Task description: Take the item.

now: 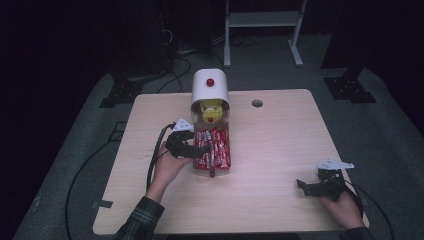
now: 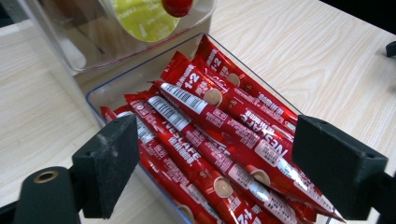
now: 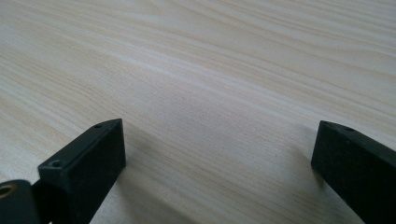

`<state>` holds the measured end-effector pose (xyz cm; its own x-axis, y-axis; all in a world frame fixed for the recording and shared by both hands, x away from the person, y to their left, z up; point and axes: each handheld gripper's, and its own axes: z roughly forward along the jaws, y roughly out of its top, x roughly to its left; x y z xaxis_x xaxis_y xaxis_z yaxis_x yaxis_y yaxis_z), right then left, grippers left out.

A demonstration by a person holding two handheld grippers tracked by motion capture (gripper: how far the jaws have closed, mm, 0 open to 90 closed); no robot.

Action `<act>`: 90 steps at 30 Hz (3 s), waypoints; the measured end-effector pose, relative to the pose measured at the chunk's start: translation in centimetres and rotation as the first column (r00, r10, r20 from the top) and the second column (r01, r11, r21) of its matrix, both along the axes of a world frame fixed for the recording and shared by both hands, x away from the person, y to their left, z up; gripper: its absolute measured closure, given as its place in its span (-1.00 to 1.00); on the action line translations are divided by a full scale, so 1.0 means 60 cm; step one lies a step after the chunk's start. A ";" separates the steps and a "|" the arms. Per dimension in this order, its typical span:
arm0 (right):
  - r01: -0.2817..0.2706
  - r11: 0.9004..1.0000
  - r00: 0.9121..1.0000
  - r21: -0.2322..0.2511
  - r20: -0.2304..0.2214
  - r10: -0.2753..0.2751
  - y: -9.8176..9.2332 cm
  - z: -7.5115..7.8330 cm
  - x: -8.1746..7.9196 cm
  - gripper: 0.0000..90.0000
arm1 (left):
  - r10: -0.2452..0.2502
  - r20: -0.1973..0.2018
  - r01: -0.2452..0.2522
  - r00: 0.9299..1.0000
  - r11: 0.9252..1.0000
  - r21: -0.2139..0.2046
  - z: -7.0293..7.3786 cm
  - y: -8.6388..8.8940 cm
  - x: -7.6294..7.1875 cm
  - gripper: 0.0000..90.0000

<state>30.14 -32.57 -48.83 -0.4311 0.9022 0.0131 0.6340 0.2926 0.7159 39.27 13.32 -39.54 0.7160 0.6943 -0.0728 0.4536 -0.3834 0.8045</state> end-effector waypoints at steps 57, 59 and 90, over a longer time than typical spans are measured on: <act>-0.002 1.000 1.000 -0.001 0.001 0.002 0.000 0.000 0.000 -0.96 | -0.058 -0.102 0.064 0.993 0.997 0.054 -0.028 -0.041 0.010 0.54; -0.002 1.000 1.000 -0.001 0.001 0.002 0.000 0.000 0.000 -0.96 | -0.059 -0.102 0.065 0.993 0.996 0.059 -0.027 -0.041 0.009 0.58; -0.007 1.000 1.000 -0.001 0.001 0.007 0.000 0.000 0.000 -0.96 | -0.070 -0.078 0.072 0.994 0.997 0.022 -0.004 -0.021 0.000 1.00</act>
<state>30.14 -32.56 -48.83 -0.4372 0.8993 0.0121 0.6316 0.2974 0.7160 39.26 12.05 -39.81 0.7566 0.6439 -0.1135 0.4849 -0.4361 0.7580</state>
